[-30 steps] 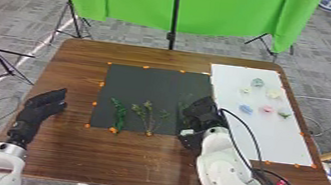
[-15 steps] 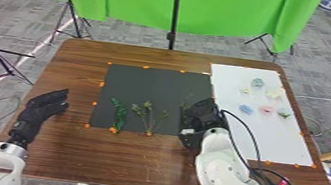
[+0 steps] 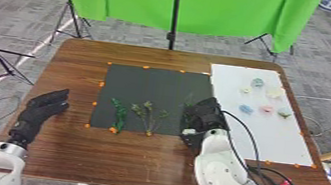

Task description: Arrange flowers

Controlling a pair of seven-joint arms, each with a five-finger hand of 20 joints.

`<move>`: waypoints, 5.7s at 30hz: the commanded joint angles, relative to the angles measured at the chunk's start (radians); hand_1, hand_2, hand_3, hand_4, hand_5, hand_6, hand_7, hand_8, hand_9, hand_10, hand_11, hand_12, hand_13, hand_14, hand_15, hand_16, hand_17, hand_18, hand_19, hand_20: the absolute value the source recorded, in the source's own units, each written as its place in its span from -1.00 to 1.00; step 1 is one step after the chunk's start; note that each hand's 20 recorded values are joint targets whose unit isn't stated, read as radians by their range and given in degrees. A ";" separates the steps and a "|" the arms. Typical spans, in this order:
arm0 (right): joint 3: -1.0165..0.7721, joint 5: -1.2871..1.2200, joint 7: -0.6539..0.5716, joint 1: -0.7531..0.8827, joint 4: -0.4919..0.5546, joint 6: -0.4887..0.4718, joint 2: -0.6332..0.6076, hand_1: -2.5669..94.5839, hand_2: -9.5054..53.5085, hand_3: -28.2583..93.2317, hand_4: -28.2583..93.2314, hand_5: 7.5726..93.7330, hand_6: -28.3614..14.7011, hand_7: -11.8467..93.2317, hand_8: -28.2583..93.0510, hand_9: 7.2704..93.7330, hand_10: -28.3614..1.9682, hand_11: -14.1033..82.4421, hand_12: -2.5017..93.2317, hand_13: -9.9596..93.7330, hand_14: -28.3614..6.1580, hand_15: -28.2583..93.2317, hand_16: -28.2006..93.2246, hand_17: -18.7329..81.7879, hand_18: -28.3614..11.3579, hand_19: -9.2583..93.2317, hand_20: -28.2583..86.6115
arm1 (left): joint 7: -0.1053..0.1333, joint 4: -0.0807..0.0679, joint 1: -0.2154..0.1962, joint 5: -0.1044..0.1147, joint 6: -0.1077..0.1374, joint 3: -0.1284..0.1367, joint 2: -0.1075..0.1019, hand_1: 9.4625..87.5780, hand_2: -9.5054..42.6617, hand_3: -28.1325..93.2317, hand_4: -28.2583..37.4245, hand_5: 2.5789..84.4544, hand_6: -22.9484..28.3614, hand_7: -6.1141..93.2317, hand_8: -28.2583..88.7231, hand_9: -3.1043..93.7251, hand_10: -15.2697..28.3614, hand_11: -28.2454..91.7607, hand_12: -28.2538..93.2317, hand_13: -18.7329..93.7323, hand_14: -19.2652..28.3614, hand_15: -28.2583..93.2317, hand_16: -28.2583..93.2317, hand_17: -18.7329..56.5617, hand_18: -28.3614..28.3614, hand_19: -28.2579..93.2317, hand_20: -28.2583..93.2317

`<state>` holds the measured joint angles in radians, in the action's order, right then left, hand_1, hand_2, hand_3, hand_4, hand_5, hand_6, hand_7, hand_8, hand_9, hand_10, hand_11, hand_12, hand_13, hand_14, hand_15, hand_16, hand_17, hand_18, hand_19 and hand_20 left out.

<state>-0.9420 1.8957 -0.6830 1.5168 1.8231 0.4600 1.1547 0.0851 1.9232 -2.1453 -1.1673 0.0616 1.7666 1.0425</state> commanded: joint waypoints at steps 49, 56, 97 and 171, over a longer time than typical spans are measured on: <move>-0.202 0.322 -0.008 0.027 0.060 -0.354 -0.355 -0.37 -1.00 0.48 -0.70 0.02 0.19 -0.62 -0.62 0.27 -0.42 -0.44 -0.48 0.66 0.04 0.46 0.01 0.43 -0.50 1.00 0.32 | -0.019 0.001 0.002 -0.021 -0.040 0.002 0.013 -0.33 -0.75 0.50 -0.57 -0.08 0.09 -0.64 -0.62 -0.22 0.25 -0.25 -0.35 -0.07 0.51 -0.22 -0.54 -0.20 0.51 -0.25 -0.18; -0.119 0.365 -0.034 -0.027 -0.007 -0.342 -0.343 -0.31 -1.00 0.50 -0.71 0.04 0.22 -0.59 -0.63 0.34 -0.35 -0.41 -0.49 0.73 0.18 0.46 0.01 0.48 -0.43 1.00 0.34 | -0.017 0.005 -0.007 -0.022 -0.035 0.011 0.017 -0.33 -0.75 0.50 -0.56 -0.07 0.09 -0.64 -0.62 -0.21 0.26 -0.24 -0.35 -0.07 0.52 -0.22 -0.54 -0.21 0.51 -0.25 -0.18; 0.310 0.189 0.320 -0.736 -0.011 -0.298 -0.260 0.32 -1.00 0.42 -0.83 0.67 0.38 -0.29 -0.37 0.99 0.37 -0.47 0.03 0.97 0.69 0.46 0.08 0.69 -0.12 1.00 0.50 | 0.106 0.047 -0.118 0.112 0.103 0.149 -0.059 -0.48 -0.50 0.55 -0.73 0.02 0.08 -0.63 -0.62 -0.10 0.32 -0.21 -0.36 -0.01 0.56 -0.19 -0.56 -0.18 0.51 -0.25 -0.17; 0.681 0.434 0.460 -0.806 -0.369 -0.717 0.168 0.09 -1.00 0.51 -0.86 0.41 0.46 -0.34 -0.46 0.75 0.31 0.26 -0.23 0.90 0.58 0.54 0.08 0.59 -0.26 1.00 0.53 | 0.100 -0.005 -0.076 0.149 0.152 0.044 -0.063 -0.62 0.03 0.55 -1.00 0.16 -0.03 -0.61 -0.64 0.02 0.38 -0.19 -0.36 0.04 0.60 -0.13 -0.58 -0.14 0.51 -0.23 -0.16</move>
<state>-0.2442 2.3133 -0.2215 0.7114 1.4354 -0.2062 1.3389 0.2035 1.9170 -2.2025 -1.0084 0.2265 1.8027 0.9729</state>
